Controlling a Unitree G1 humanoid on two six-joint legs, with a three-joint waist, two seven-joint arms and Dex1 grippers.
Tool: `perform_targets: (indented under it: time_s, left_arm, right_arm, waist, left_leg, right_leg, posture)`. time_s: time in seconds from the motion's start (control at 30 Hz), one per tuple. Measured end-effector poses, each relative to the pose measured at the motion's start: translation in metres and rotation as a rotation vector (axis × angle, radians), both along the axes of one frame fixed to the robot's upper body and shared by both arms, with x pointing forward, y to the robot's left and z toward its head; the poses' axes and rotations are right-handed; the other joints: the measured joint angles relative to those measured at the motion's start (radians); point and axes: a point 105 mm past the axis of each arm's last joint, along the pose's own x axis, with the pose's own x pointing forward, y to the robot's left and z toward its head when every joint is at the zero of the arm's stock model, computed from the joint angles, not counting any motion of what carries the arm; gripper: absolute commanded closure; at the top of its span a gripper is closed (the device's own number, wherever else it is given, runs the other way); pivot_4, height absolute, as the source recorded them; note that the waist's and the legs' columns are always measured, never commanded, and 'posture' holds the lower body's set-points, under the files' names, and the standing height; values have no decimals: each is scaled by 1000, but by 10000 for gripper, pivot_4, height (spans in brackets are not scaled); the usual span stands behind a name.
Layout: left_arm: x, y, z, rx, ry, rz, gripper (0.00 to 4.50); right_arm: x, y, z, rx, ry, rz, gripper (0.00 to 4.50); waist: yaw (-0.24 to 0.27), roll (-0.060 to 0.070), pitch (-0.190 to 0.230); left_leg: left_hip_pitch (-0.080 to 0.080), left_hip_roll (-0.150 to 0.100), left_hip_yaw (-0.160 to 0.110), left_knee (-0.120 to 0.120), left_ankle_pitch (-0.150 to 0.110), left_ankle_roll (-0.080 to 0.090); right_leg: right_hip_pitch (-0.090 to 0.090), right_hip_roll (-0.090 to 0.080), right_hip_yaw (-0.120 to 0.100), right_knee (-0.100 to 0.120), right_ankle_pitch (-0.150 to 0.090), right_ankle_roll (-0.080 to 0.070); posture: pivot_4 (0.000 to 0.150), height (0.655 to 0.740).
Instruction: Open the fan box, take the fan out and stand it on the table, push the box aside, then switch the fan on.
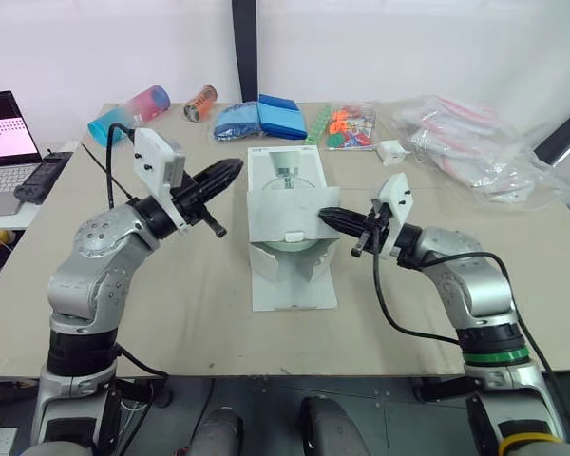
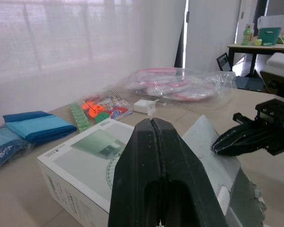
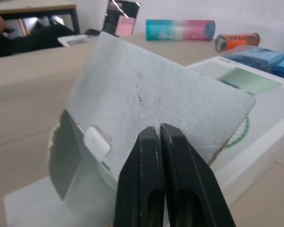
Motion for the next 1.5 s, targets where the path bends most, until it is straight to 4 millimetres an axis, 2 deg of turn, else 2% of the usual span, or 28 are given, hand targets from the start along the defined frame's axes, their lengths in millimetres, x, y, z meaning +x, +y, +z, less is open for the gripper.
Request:
perform_targets:
  time_s: [0.1, 0.17, 0.27, 0.4, 0.6, 0.77, 1.0, 1.27, 1.4, 1.5]
  left_arm:
    - [1, -3, -4, 20, 7, 1, 45000]
    - [6, -9, -18, 102, 22, 39, 45000]
    - [11, -19, -53, 139, 119, 61, 45000]
    - [13, -34, -72, 139, 178, 58, 45000]
    - [23, -41, -78, 138, 209, 85, 45000]
    - [31, -41, -92, 162, 286, 109, 45000]
    - [35, -45, -92, 216, 270, 122, 45000]
    - [35, -46, -92, 223, 266, 120, 45000]
    - [36, -46, -92, 227, 264, 121, 45000]
    - [36, -46, -92, 228, 264, 122, 45000]
  right_arm:
    - [5, 2, 0, -30, -24, -23, 43815]
    - [8, 5, -1, -69, -45, -42, 43815]
    - [10, 11, -6, -86, -48, -63, 43815]
    - [13, 13, -9, -97, -43, -92, 43815]
    - [12, 16, -13, -113, -22, -99, 43815]
    - [12, 16, -14, -116, -15, -102, 43815]
    - [11, 17, -14, -122, -14, -94, 43815]
    - [-10, 29, -5, -154, -26, 52, 43815]
    - [-26, 33, -21, -191, 35, 122, 43815]
    - [-28, 28, -32, -227, 64, 109, 43815]
  waist:
    - [0, 0, 0]
    - [0, 0, 0]
    - [-1, 0, 0]
    - [0, 0, 0]
    - [0, 0, 0]
    - [0, 0, 0]
    - [0, 1, 0]
    - [0, 1, -1]
    - [0, 1, -1]
    - [0, 1, -1]
  left_leg:
    - [0, 0, 0, 0, 0, 1]
    - [0, 0, 0, 0, -1, 1]
    - [0, 0, 0, 0, -1, 2]
    - [-1, 0, 0, 0, -1, 2]
    - [0, 0, 0, 0, -2, 4]
    - [0, 0, 0, 0, -2, 4]
    - [0, 0, 0, 0, -2, 4]
    - [0, 0, 0, 0, -2, 4]
    - [0, 0, 0, 1, -2, 4]
    - [0, 0, 0, 1, -2, 4]
  right_leg:
    - [0, 0, 0, 0, 0, 0]
    - [0, 0, 0, 0, 1, 0]
    - [-1, 0, 0, 1, 1, 0]
    - [-1, 0, 0, 0, 1, 0]
    - [-1, 0, 0, 1, 2, 0]
    - [-1, 0, 0, 1, 2, 0]
    - [-1, 0, 0, 1, 2, 0]
    - [0, 0, 0, 1, 2, 0]
    - [0, 0, 0, 1, 2, 0]
    - [0, 0, 0, 1, 2, 0]
  posture:
    - [1500, 7400]
    - [1500, 7400]
    - [1500, 7400]
    - [1500, 7400]
    - [1500, 7400]
    - [1500, 7400]
    - [1500, 7400]
    - [1500, 7400]
    - [1500, 7400]
    - [1500, 7400]
